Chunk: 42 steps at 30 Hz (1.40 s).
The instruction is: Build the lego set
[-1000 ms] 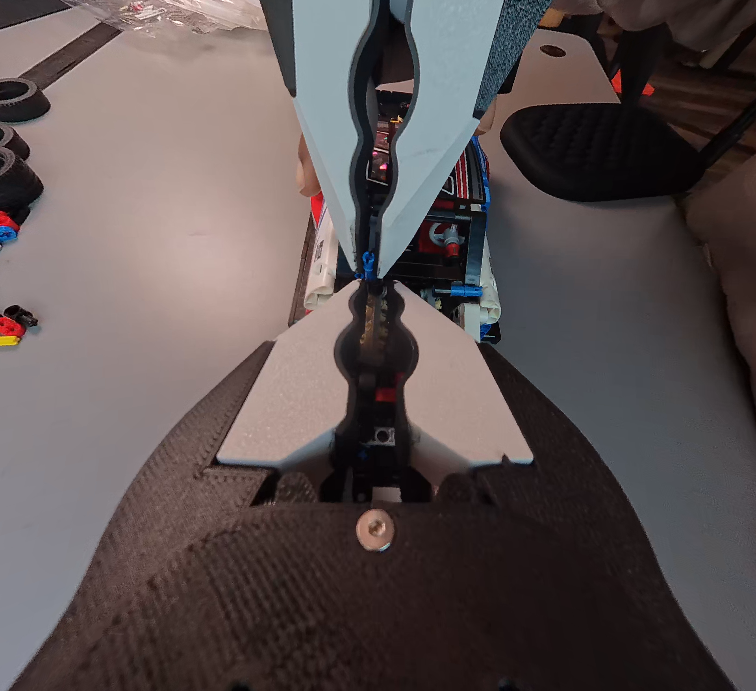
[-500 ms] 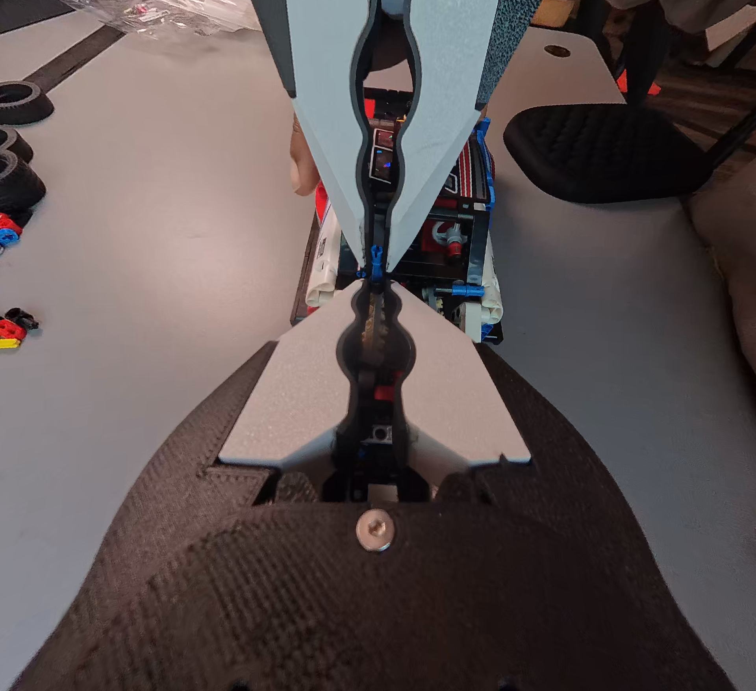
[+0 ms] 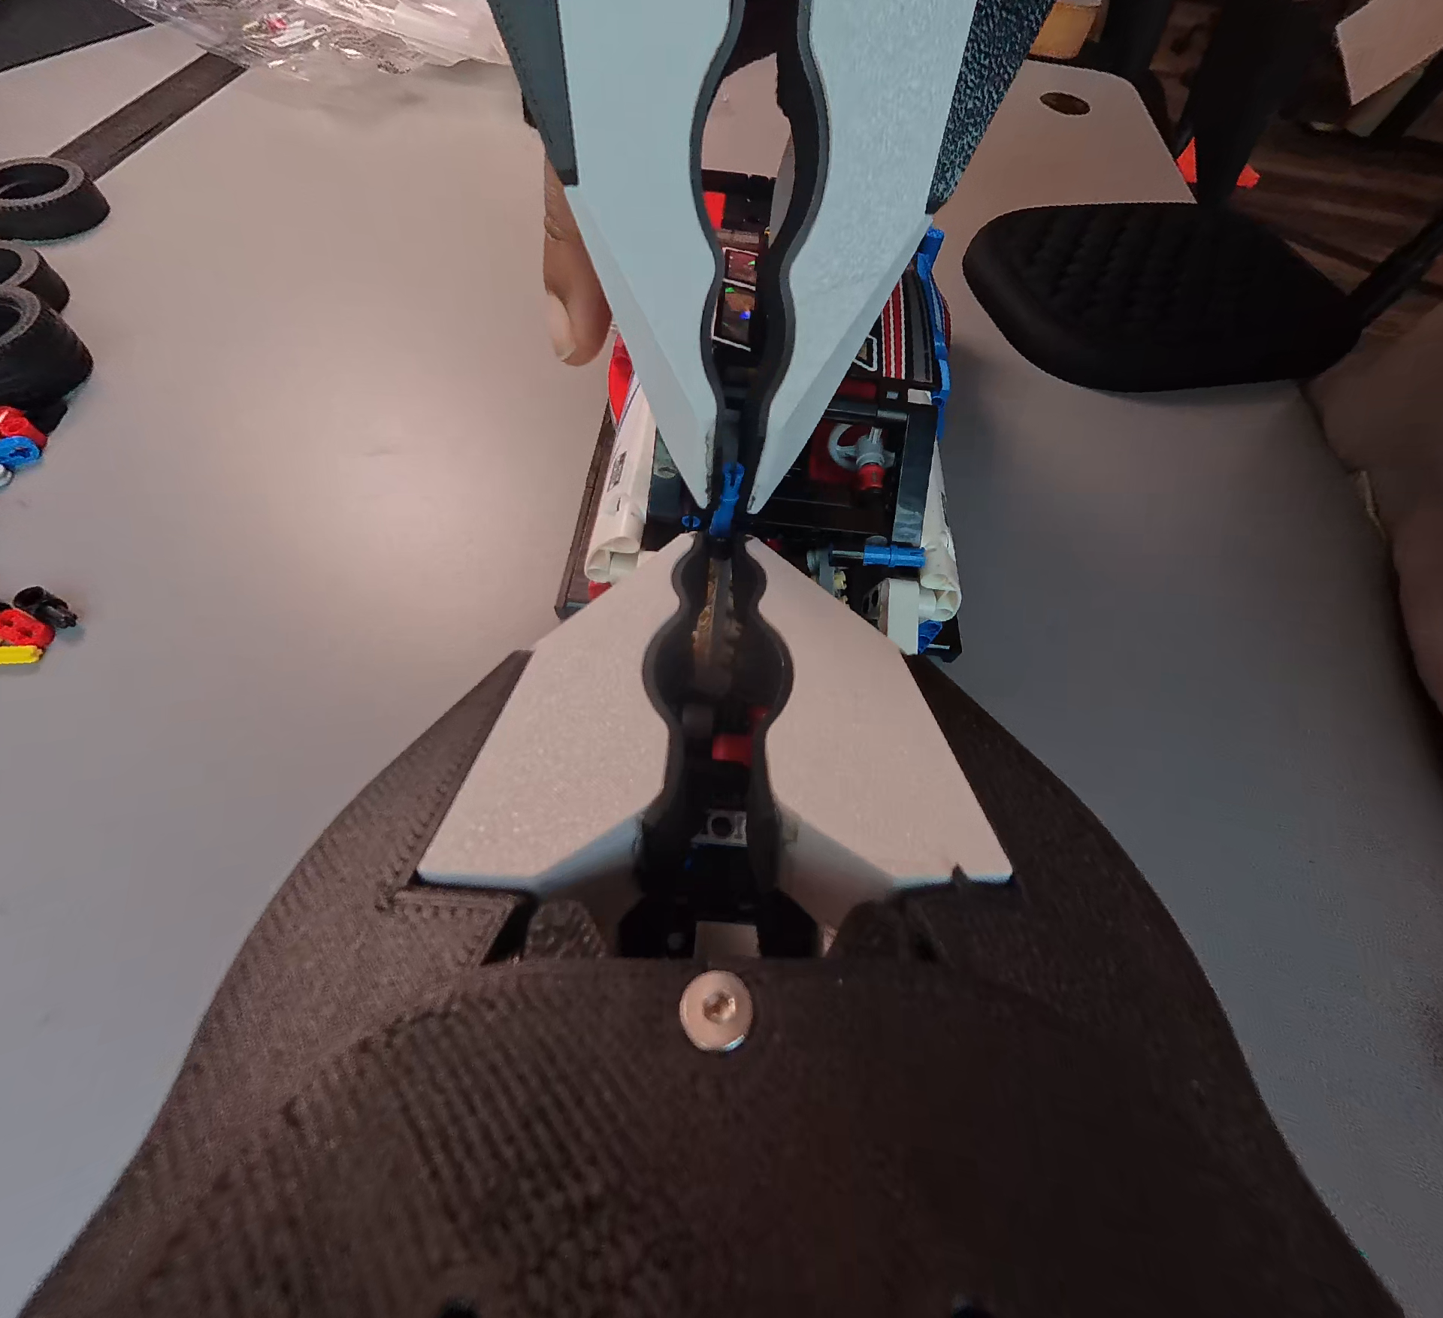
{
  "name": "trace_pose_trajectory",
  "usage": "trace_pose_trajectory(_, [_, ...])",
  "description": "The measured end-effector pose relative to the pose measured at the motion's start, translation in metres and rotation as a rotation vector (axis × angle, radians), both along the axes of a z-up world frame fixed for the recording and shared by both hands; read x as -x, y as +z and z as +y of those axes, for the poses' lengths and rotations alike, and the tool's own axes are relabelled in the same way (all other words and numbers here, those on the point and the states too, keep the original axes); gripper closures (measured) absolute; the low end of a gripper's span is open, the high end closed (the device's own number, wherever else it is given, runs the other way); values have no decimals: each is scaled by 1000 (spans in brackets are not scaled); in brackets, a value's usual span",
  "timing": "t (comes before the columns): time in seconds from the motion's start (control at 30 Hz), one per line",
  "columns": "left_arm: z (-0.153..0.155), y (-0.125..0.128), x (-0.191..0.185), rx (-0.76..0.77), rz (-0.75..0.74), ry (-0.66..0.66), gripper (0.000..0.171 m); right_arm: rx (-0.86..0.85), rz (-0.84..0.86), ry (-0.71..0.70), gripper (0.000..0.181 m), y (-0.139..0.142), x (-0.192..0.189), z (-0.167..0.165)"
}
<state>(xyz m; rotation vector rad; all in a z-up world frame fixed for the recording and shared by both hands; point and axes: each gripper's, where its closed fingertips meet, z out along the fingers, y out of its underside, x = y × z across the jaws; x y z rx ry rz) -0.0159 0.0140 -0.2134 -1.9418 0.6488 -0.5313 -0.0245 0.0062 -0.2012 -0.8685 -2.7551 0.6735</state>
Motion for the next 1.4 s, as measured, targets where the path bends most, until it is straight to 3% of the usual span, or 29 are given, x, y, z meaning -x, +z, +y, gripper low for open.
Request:
trace_pose_trajectory(0.23, [0, 0, 0, 1, 0, -2, 168, 17, -18, 40, 179, -1, 0, -1])
trace_pose_trajectory(0.6, [-2, 0, -5, -7, 18, -17, 171, -24, -214, 101, 179, -3, -8, -2])
trace_pose_trajectory(0.7, [1, 19, 8, -72, 1, 8, 171, -7, -301, 136, 179, -7, -22, -6])
trace_pose_trajectory(0.77, [-6, 9, -3, -78, 82, -34, 171, -19, -264, 131, 179, -14, -22, -6])
trace_pose_trajectory(0.93, [-2, 23, 5, -81, -1, 0, 171, 12, -223, 79, 179, -9, -28, 3])
trace_pose_trajectory(1.23, [-3, 22, -18, -59, -59, -36, 157, 324, 11, -171, 179, 35, -14, 11])
trace_pose_trajectory(1.33, [0, 38, -23, -81, -168, -22, 149, 469, 126, -206, 179, 54, -13, -3])
trace_pose_trajectory(1.4, [-2, 52, -29, -93, -250, -39, 156, 519, 217, -225, 179, 61, -10, -8])
